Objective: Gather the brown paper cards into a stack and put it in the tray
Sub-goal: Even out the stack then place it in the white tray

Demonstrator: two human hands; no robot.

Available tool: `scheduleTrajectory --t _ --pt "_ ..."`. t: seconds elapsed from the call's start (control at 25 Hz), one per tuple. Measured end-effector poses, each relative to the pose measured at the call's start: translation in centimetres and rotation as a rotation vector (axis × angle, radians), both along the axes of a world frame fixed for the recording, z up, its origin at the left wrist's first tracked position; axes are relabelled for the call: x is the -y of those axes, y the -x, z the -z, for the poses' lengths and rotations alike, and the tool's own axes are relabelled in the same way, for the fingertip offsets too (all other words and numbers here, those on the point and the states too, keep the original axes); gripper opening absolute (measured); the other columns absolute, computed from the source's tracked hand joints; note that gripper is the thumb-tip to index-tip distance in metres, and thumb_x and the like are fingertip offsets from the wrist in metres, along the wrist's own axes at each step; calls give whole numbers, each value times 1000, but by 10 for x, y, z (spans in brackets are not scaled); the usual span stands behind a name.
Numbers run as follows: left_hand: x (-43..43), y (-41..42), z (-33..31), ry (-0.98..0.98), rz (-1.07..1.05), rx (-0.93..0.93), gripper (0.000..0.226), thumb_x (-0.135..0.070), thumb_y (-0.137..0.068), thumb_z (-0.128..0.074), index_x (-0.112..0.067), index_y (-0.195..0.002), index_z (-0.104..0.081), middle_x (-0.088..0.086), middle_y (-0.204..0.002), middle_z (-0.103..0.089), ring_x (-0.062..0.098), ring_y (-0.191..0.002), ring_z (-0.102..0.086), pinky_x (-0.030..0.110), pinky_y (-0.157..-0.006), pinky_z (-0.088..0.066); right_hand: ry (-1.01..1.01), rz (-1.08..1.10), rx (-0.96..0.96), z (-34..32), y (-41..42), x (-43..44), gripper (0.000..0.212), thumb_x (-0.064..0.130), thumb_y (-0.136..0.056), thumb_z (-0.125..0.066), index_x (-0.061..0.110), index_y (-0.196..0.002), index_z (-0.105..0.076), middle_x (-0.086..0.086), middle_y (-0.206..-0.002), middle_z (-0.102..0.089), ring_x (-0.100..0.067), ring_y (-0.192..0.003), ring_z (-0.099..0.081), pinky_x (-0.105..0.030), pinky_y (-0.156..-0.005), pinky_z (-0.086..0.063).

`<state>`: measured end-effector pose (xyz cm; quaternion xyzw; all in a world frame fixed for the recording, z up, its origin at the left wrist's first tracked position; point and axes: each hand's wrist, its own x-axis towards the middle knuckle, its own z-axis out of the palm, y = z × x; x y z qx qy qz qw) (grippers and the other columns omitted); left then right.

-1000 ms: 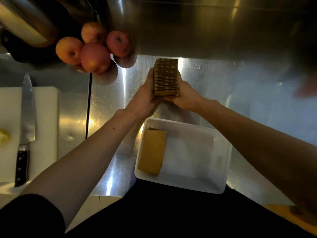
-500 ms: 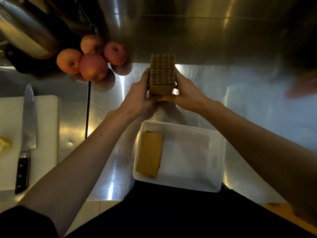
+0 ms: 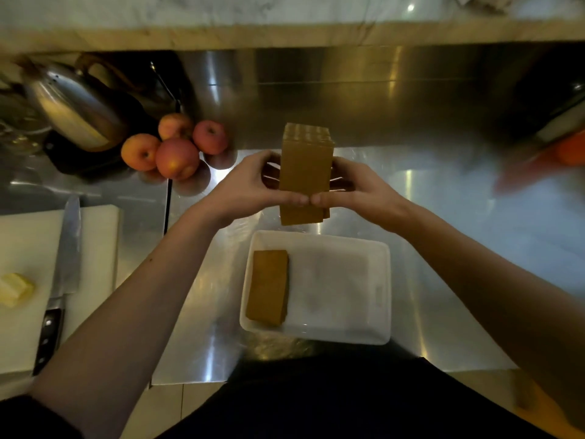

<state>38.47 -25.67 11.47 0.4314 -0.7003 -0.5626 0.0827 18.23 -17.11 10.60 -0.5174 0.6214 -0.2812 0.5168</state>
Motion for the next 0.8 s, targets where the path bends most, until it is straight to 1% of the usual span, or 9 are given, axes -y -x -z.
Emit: scheduleTrajectory --t 0.12,0.24,0.36,0.48,0.6,0.68,0.8 --pt "-20 0 -6 -122 -92 -58 88 -46 -53 -87 -23 -129 -49 -4 -121 -62 13 -108 -62 41 -95 -53 14 38 23 -15 -3 -19 61 38 -84 -69 23 -138 -45 8 -123 -61 -9 -105 -63 -25 -85 -54" --pt "-42 1 -6 -294 -168 -142 95 -47 -48 -87 -19 -130 -47 4 -124 -61 20 -111 -63 42 -95 -53 -9 96 85 -23 -6 -39 53 38 -86 -65 21 -133 -48 3 -120 -61 -13 -104 -63 -28 -85 -55" --pt "-63 3 -1 -422 -187 -158 101 -48 -47 -88 -15 -133 -47 7 -126 -61 23 -110 -65 42 -94 -54 -91 175 148 -22 -10 -60 46 40 -86 -64 23 -126 -49 0 -120 -60 -17 -104 -62 -31 -85 -56" --pt "-83 1 8 -501 -134 -145 96 -46 -52 -86 -14 -134 -49 8 -126 -63 24 -111 -64 42 -96 -52 -178 203 185 -14 -13 -83 53 43 -84 -66 20 -129 -49 0 -120 -59 -18 -105 -62 -33 -85 -57" --pt "-97 -2 14 -550 -105 -148 89 -40 -56 -85 -12 -133 -50 7 -124 -65 24 -113 -64 41 -96 -52 -222 210 203 -8 -16 -102 51 43 -83 -66 25 -127 -46 3 -119 -58 -16 -104 -61 -30 -81 -56" --pt "-106 -1 14 -565 -88 -145 85 -39 -57 -84 -12 -131 -53 6 -122 -66 23 -111 -65 39 -94 -53 -242 230 215 -5 -17 -113 53 43 -83 -66 24 -129 -45 3 -119 -58 -16 -104 -62 -29 -81 -56" --pt "-119 0 18 -601 -78 -115 73 -30 -61 -84 -14 -126 -55 3 -118 -69 20 -106 -67 35 -89 -54 -296 259 239 4 -17 -132 60 43 -82 -68 19 -133 -46 0 -122 -59 -19 -107 -62 -36 -88 -56"
